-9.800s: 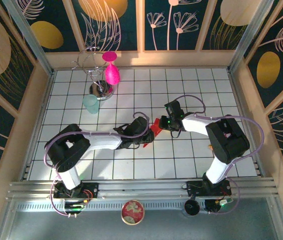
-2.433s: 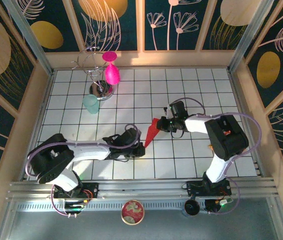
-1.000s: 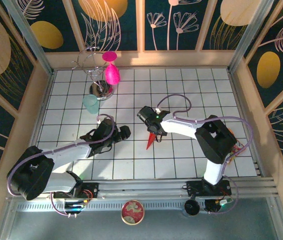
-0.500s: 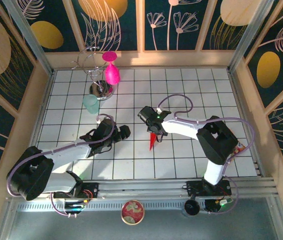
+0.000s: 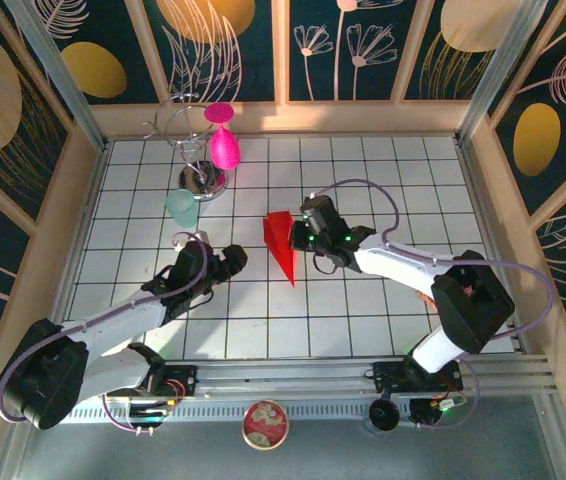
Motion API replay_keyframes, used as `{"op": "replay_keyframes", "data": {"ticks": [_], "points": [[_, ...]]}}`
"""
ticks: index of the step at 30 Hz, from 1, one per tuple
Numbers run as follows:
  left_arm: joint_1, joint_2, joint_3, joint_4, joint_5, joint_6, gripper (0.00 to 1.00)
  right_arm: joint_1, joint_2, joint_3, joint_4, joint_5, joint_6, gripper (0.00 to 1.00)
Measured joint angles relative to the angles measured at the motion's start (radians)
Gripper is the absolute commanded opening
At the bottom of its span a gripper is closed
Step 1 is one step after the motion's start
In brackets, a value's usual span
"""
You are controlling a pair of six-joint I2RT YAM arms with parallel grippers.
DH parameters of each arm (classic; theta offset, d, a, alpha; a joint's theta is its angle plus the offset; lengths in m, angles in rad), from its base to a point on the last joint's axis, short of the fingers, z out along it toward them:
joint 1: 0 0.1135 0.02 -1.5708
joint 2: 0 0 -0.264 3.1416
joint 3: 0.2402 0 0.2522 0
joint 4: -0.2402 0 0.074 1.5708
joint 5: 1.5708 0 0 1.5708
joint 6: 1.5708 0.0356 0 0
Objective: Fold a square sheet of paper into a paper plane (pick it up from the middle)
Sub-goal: Move the paper plane to the top-center of the table.
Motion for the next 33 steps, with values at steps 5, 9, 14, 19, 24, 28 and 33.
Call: {"op": "replay_keyframes", "data": {"ticks": [5,9,14,19,24,28,33], "points": [[0.001,0.0,-0.008,0.065,0.039,-0.03,0.87,-0.047,0.003,-0.109,0.193,-0.198,0.004,0.01],[0.001,0.059,0.007,0.098,0.086,-0.027,0.8,-0.061,0.013,-0.173,0.299,-0.3,0.018,0.01],[0.0,0.182,0.054,0.153,0.179,-0.033,0.69,-0.09,0.031,-0.247,0.394,-0.375,0.056,0.01],[-0.029,0.292,0.096,0.219,0.239,-0.053,0.64,-0.108,0.047,-0.294,0.444,-0.402,0.09,0.01],[-0.077,0.366,0.151,0.227,0.237,-0.082,0.47,-0.117,0.054,-0.31,0.476,-0.419,0.113,0.01],[-0.082,0.395,0.149,0.253,0.232,-0.113,0.38,-0.126,0.056,-0.312,0.489,-0.424,0.116,0.01],[-0.082,0.397,0.139,0.277,0.225,-0.135,0.34,-0.129,0.064,-0.317,0.498,-0.424,0.117,0.01]]}}
